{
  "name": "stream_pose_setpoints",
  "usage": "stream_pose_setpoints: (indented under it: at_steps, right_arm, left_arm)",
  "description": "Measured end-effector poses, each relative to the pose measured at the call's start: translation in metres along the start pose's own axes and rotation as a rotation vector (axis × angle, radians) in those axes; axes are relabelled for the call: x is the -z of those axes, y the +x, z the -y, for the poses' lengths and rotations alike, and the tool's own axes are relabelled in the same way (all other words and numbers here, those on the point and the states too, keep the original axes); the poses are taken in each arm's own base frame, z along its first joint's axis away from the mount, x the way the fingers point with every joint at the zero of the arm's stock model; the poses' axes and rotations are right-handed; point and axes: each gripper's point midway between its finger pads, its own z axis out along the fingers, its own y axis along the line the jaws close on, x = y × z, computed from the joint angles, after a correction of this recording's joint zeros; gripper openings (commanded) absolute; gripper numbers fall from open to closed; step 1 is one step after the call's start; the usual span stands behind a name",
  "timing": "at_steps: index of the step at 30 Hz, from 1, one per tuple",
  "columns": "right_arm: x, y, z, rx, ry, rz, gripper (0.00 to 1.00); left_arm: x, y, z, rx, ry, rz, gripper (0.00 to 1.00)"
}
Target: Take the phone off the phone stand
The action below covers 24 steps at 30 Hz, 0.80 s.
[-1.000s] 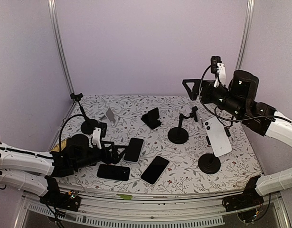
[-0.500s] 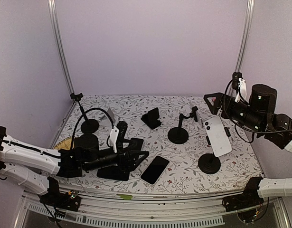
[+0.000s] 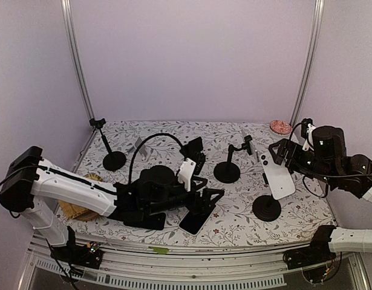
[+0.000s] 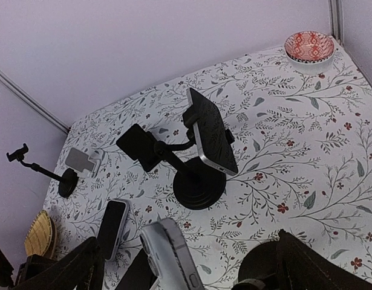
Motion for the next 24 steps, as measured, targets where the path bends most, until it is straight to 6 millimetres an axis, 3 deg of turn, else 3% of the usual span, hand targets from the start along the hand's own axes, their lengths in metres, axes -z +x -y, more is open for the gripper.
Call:
stream_pose_setpoints:
  at_steps: [5,10,16,19,24]
  right_arm:
    - [0.007,0.019,0.017,-0.042,0.01,-0.042,0.99]
    - [0.014,0.038,0.028,-0.075,-0.005,-0.09,0.99]
    - [0.031,0.045,0.02,-0.107,-0.128,-0.108,0.99]
    - [0.038,0.044,0.013,-0.113,-0.196,-0.103,0.99]
    - [0.034,0.053,0.005,-0.093,-0.252,-0.127,0.99]
  left_arm:
    - [-0.013,0.019,-0.002,-0.02,-0.013,-0.05,0.77]
    - [-0.027,0.016,0.006,-0.049,0.01,-0.052,0.76]
    - [-0.04,-0.007,0.036,-0.139,0.162,-0.028,0.8]
    - [-0.048,-0.026,0.047,-0.18,0.281,-0.013,0.87]
    - [-0.065,-0.068,0.026,-0.172,0.426,0.015,0.95]
